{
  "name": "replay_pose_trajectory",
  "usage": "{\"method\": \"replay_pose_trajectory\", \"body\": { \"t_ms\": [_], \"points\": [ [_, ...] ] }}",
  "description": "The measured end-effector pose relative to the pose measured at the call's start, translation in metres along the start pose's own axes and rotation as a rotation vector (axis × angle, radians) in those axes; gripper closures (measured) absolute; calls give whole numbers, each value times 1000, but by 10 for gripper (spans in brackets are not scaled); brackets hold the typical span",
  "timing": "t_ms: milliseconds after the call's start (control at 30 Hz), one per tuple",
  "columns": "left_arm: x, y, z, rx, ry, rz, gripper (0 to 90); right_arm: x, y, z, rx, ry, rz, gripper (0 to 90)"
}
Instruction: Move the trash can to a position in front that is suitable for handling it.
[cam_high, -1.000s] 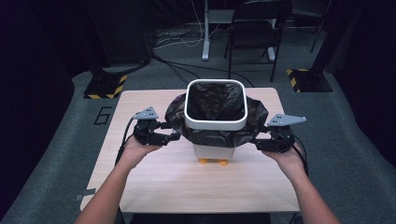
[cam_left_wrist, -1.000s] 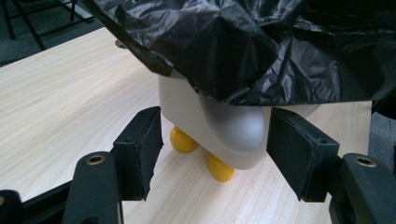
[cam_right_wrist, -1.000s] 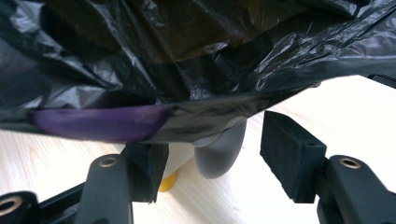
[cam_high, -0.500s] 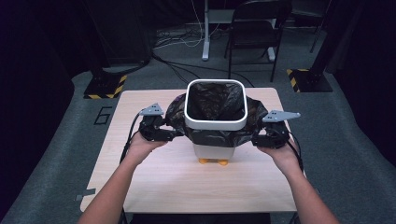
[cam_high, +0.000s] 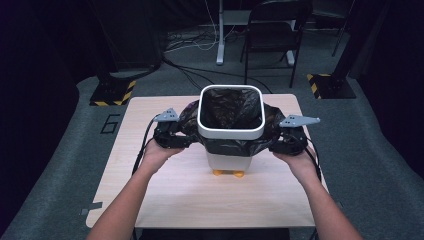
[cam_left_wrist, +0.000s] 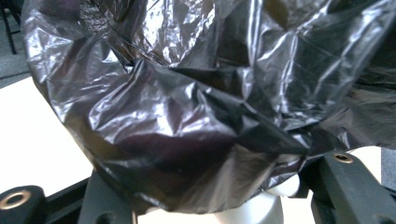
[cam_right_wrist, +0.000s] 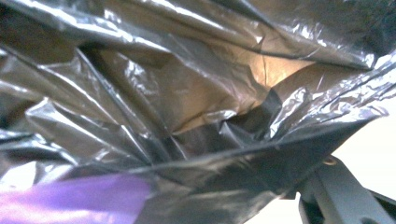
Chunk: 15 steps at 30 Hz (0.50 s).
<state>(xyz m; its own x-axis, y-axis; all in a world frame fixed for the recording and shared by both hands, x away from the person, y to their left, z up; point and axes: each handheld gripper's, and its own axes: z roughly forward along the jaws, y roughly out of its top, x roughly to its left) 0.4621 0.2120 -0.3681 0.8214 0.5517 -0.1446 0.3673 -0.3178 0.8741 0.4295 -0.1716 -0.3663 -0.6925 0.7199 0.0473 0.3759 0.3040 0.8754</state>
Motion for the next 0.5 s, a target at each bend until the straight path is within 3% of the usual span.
{"method": "replay_pose_trajectory", "body": {
  "t_ms": [133,233,500],
  "points": [
    [0,1,1,-10,-3,3,504,-1,3,1,-10,2,1,579],
    [-2,3,0,-3,0,32,568,0,4,2,-6,-5,2,594],
    [-1,5,-1,11,0,37,584,2,5,2,-9,-6,-4,607]
  ]
}}
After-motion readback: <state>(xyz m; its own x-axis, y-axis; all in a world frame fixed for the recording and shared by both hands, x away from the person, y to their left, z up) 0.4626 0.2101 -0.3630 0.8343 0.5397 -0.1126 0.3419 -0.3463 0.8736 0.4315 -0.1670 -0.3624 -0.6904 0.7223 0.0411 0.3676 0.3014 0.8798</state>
